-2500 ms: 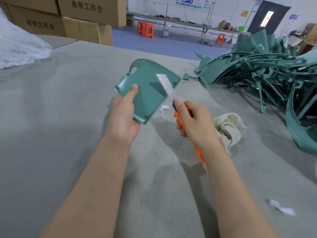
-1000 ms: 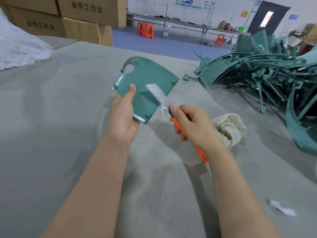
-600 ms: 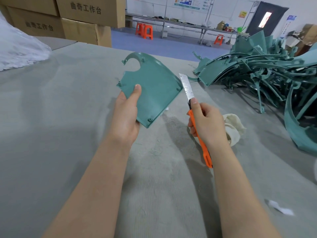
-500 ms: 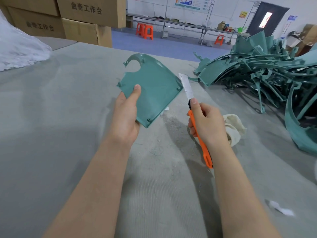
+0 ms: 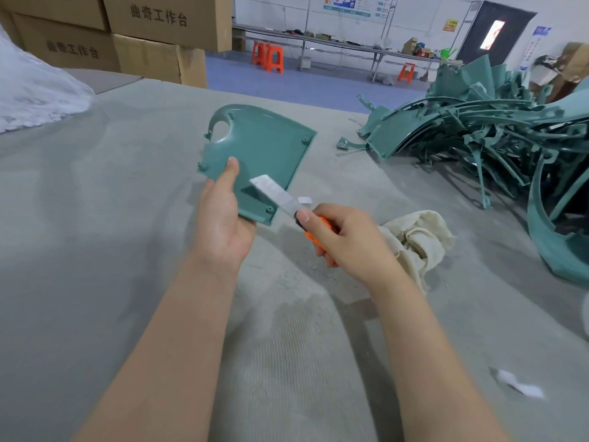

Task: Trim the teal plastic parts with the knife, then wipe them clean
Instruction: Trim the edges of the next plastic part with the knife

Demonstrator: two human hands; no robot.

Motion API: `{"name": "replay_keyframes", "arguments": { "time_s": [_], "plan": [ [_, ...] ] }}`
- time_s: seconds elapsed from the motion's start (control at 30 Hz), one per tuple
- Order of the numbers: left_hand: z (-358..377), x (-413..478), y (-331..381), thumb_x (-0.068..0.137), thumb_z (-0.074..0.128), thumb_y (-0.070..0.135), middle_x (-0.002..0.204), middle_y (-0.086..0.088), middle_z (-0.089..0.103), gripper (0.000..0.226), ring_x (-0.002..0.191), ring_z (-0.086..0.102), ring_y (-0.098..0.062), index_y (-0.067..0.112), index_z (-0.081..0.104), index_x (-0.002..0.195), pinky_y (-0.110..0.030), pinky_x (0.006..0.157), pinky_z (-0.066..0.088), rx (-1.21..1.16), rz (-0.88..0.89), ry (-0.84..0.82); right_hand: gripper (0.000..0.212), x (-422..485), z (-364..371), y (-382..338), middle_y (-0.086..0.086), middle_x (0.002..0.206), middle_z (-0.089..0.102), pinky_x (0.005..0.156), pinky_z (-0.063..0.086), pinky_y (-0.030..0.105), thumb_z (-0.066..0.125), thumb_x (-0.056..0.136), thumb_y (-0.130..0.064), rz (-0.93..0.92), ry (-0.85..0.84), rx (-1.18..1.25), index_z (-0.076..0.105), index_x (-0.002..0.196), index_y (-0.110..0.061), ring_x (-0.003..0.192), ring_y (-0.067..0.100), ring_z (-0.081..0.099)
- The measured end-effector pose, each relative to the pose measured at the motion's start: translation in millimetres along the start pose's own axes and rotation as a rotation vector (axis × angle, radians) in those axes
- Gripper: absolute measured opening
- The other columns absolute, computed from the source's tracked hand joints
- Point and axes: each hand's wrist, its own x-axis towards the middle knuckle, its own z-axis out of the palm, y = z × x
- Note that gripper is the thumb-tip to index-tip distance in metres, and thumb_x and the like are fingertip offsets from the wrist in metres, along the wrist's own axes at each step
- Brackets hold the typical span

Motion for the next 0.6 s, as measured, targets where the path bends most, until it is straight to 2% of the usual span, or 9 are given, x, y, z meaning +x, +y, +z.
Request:
{"name": "replay_keyframes", "arguments": {
  "time_s": [0.13,0.2,0.27,0.33,0.43,0.53,0.6],
  "plan": [
    [-2,1,4,0.102,0.046,0.022,0.103,-0.006,0.071,0.024,0.085,0.070,-0.018,0.009,0.061,0.115,-0.032,0.077,0.059,-0.109,-0.048,-0.004,0.033,-3,0,-4,-0.008,0.050,0.054,0.044,0.042,0.020,0.060,0.091,-0.044,0.017,-0.112,0.032,0.059,0.062,-0.028,0.040,0.006,0.049],
    [-2,1,5,0.102,0.045,0.022,0.106,-0.007,0.070,0.026,0.087,0.069,-0.019,0.009,0.061,0.117,-0.032,0.077,0.058,-0.139,-0.064,-0.008,0.033,-4,-2,-7,-0.005,0.052,0.056,0.046,0.044,0.022,0.060,0.091,-0.043,0.035,-0.130,0.059,0.061,0.064,-0.025,0.043,0.010,0.050],
    [-1,0,5,0.103,0.042,0.022,0.108,-0.007,0.069,0.029,0.091,0.067,-0.019,0.009,0.058,0.123,-0.032,0.083,0.056,-0.157,-0.070,-0.045,0.035,-4,-4,-10,0.003,0.057,0.057,0.048,0.044,0.026,0.057,0.093,-0.041,0.052,-0.073,0.129,0.061,0.069,-0.016,0.046,0.015,0.051],
    [1,-2,3,0.103,0.039,0.023,0.107,-0.005,0.070,0.028,0.096,0.066,-0.018,0.012,0.057,0.121,-0.033,0.090,0.053,-0.121,-0.065,-0.088,0.037,-4,-7,-14,0.010,0.065,0.060,0.048,0.045,0.029,0.054,0.095,-0.041,0.059,0.055,0.244,0.063,0.081,-0.008,0.048,0.017,0.051],
    [7,-9,-3,0.105,0.035,0.024,0.118,-0.006,0.067,0.032,0.107,0.065,-0.019,0.012,0.053,0.128,-0.033,0.095,0.052,-0.005,-0.053,-0.205,0.030,-2,-9,-17,0.009,0.080,0.067,0.046,0.044,0.024,0.060,0.093,-0.041,0.106,0.184,0.417,0.062,0.095,-0.011,0.048,0.014,0.050],
    [13,-16,-12,0.103,0.038,0.015,0.125,-0.009,0.063,0.032,0.109,0.064,-0.021,0.009,0.048,0.132,-0.034,0.093,0.053,0.189,-0.016,-0.345,0.017,0,-6,-17,0.004,0.068,0.052,0.043,0.041,0.023,0.066,0.091,-0.025,0.124,0.204,0.484,0.056,0.090,-0.012,0.044,0.012,0.047],
    [14,-17,-13,0.095,0.051,0.015,0.125,-0.008,0.063,0.039,0.111,0.063,-0.022,0.010,0.048,0.133,-0.037,0.097,0.052,0.237,-0.042,-0.412,0.016,2,-8,-14,0.000,0.061,0.044,0.041,0.039,0.023,0.064,0.090,-0.013,0.133,0.258,0.492,0.051,0.082,-0.011,0.040,0.011,0.044]
  ]
}}
